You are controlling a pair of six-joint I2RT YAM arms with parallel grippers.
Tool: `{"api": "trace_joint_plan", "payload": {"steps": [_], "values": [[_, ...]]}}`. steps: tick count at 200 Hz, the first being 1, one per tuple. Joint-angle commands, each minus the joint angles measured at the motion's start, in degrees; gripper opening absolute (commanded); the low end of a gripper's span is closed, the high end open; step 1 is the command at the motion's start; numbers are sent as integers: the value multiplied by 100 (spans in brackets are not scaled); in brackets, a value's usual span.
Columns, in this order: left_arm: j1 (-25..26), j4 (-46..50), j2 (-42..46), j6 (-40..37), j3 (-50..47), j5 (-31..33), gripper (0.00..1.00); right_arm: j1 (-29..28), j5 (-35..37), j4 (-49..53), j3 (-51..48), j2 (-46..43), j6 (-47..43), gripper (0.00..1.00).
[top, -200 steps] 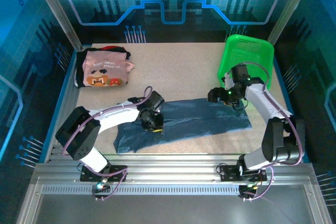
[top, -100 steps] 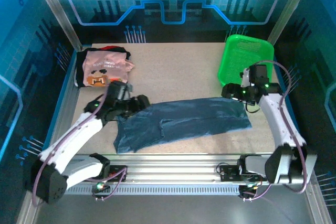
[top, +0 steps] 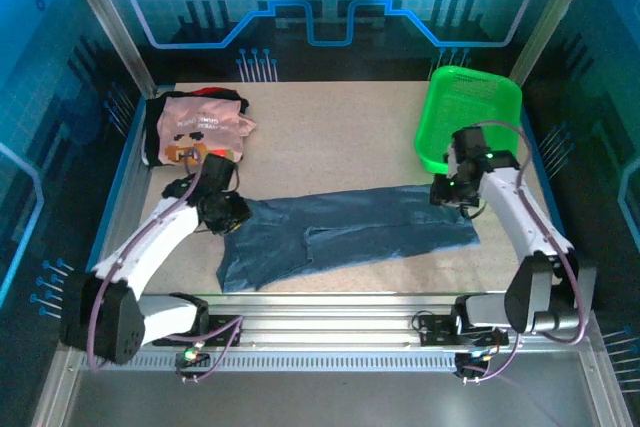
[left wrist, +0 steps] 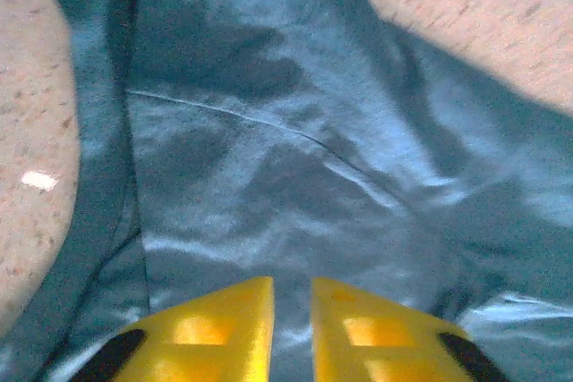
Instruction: Fold and stack the t-shirts
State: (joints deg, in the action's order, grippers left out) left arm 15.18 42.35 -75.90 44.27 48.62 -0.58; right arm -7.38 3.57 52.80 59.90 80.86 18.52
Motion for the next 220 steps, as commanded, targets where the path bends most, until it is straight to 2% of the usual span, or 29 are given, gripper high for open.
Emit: {"api": "trace_joint_plan", "payload": {"steps": [1, 39, 78, 105, 128, 166, 179, 220], "values": [[210, -376, -963, -34, 148, 168, 12, -469, 628, -443, -142, 680, 279, 21], [372, -493, -2591, -290, 978, 61, 10, -983, 1206, -318, 150, 1911, 713, 17], [365, -505, -3860, -919, 2485, -11, 9, -1636, 1192, -19, 256, 2171, 813, 17], [330, 82, -5065, -1392, 4245, -1, 9, -1807, 754, 20, 205, 2158, 978, 19], [295, 763, -6224, -1700, 6258, 56, 9, -1990, 480, 111, 366, 2316, 1107, 19], [-5, 1616, -8082, -1546, 9645, -92, 12, -2391, -115, 171, 926, 2759, 1338, 19], [-113, 1360, -8426, -1389, 10153, -317, 13, -2502, -439, 144, 1185, 3018, 1435, 19], [-279, -412, -8883, -672, 10281, -1213, 15, -2804, -1567, -40, 2108, 3876, 1881, 18]]}}
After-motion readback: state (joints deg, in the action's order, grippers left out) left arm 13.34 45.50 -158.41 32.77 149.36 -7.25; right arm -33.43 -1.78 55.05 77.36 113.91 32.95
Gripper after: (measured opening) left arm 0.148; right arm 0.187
